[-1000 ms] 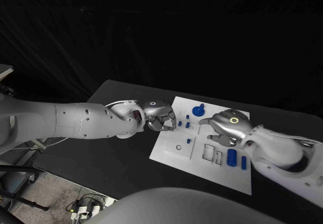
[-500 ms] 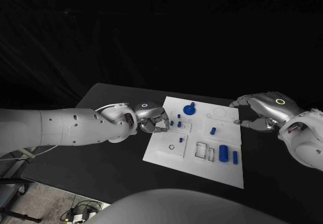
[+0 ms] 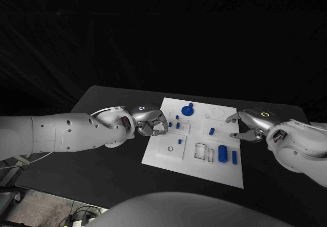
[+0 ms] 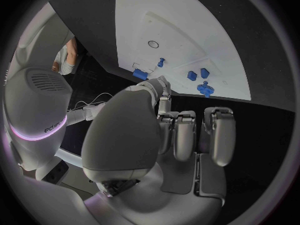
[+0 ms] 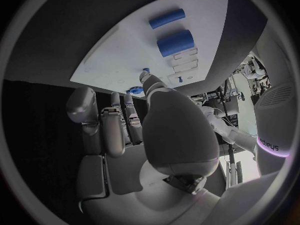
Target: Assemble the parts on the task board
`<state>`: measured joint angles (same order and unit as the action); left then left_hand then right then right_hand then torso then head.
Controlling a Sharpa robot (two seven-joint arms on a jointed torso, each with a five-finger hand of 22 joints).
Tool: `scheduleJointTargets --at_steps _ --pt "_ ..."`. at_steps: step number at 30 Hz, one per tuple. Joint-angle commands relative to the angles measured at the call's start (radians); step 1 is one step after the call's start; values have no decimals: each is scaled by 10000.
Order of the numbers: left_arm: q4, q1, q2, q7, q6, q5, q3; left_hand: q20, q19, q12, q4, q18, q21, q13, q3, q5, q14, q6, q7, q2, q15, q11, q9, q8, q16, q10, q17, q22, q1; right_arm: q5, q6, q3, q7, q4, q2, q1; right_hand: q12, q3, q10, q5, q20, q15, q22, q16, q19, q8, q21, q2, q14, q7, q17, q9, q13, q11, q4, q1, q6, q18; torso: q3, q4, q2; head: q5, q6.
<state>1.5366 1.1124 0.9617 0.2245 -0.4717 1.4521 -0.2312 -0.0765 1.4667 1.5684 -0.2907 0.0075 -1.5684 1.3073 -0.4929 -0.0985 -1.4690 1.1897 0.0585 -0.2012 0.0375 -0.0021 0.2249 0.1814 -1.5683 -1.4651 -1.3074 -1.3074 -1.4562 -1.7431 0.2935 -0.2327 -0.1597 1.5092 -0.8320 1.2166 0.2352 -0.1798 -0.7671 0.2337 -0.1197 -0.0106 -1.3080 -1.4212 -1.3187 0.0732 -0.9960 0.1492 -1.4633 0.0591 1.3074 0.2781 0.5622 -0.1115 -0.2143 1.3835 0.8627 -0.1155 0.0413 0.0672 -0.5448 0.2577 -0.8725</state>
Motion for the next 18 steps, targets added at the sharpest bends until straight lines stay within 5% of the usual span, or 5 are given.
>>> scheduleJointTargets --at_steps 1,7,18 --pt "24 -1 -5 67 -39 -51 5 -54 1041 24 -8 -75 -24 2635 -65 -30 -1018 61 30 111 -64 75 -6 -33 -25 -1057 -2634 -2634 18 386 -36 3 283 -367 323 -154 161 100 -198 -348 -22 -63 -1293 -85 -111 22 -121 -50 -212 175 1205 33 -6 -12 -24 -107 11 137 -1 1 6 -59 -1" --pt "20 0 0 53 -17 -65 5 -54 1041 24 -8 -75 -24 2635 -67 -30 -1018 62 30 111 -63 75 -7 -32 -25 -1057 -2634 -2634 16 665 300 8 560 -780 783 -338 485 53 -691 -158 -52 -103 -1281 -92 -78 -25 -151 -172 -192 426 1139 49 -6 39 90 -21 -126 132 0 0 0 -123 -1" --pt "-18 0 51 16 103 -134 5 -54 1041 24 -9 -75 -24 2635 -72 -31 -1018 62 31 113 -63 74 -8 -32 -25 -1057 -2634 -2634 16 1322 448 17 615 -1331 1388 -502 563 -216 -953 452 -109 -171 -1250 -51 43 -16 -102 -336 -107 580 994 24 -209 44 410 262 -252 113 -2 18 9 -162 -1"
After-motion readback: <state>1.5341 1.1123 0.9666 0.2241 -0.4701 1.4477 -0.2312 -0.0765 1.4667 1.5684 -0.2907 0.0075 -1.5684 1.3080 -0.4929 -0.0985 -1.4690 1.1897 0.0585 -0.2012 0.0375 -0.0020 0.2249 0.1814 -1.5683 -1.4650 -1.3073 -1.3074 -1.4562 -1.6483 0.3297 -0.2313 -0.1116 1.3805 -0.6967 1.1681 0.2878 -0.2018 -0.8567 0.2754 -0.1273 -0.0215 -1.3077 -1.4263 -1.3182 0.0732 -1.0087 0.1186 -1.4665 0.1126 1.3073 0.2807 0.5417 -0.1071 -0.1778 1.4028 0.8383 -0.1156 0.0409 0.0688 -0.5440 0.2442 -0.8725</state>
